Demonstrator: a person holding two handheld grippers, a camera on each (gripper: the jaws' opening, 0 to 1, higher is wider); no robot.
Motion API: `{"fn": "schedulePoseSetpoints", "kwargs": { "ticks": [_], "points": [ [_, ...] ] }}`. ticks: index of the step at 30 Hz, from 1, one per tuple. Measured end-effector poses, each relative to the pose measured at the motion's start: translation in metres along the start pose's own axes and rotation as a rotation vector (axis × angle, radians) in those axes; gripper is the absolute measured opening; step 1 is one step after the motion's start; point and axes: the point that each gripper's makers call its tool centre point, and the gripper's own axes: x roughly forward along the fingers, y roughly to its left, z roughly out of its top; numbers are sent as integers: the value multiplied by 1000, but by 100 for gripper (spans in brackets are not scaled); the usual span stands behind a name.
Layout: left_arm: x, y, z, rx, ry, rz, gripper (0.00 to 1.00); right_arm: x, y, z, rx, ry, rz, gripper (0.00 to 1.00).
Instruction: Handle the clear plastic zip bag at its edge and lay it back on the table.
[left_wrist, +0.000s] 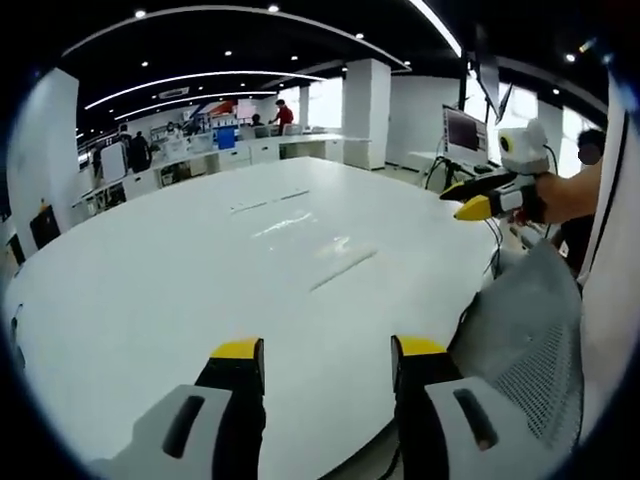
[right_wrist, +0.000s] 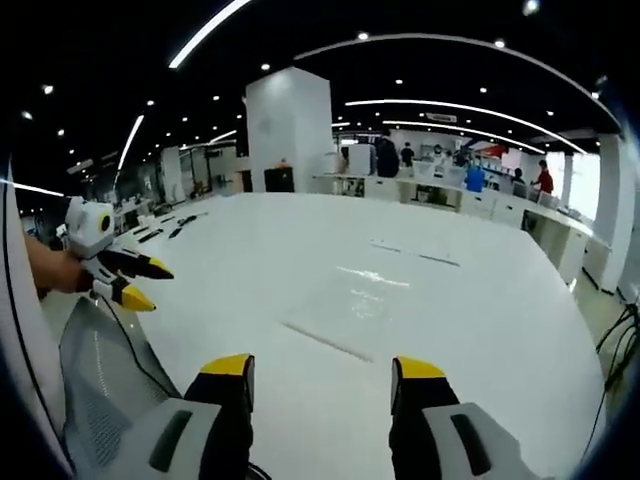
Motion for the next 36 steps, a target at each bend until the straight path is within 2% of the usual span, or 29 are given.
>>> {"fn": "schedulePoseSetpoints", "kwargs": {
  "ticks": [5,13,15,16,18,20,23,31,36],
  "points": [
    [-2,1,0,-32,-15,6,51,-2,-2,-2,93,-17,-3,60],
    [-6,4,3,-77,-53,11,60,-5,-2,-7,154,-13,-17,70],
    [-7,6,5,-98,-84,13,62,-6,1,-6,173,-19,-18,72],
    [-7,6,9,-109,-113,8,63,-7,1,-5,191,-30,-16,74],
    [-9,8,10,-125,-129,12,64,-8,2,1,258,-89,-10,83],
    [-9,8,10,-132,-134,13,67,-9,1,0,270,-99,-3,88],
    [-9,9,7,-144,-130,13,69,-11,6,-6,255,-84,4,88],
    [-13,4,-1,-166,-134,-4,74,-16,17,-13,255,-126,38,94],
    [-16,3,2,-188,-163,-11,76,-18,16,-8,264,-163,34,96]
  ]
}}
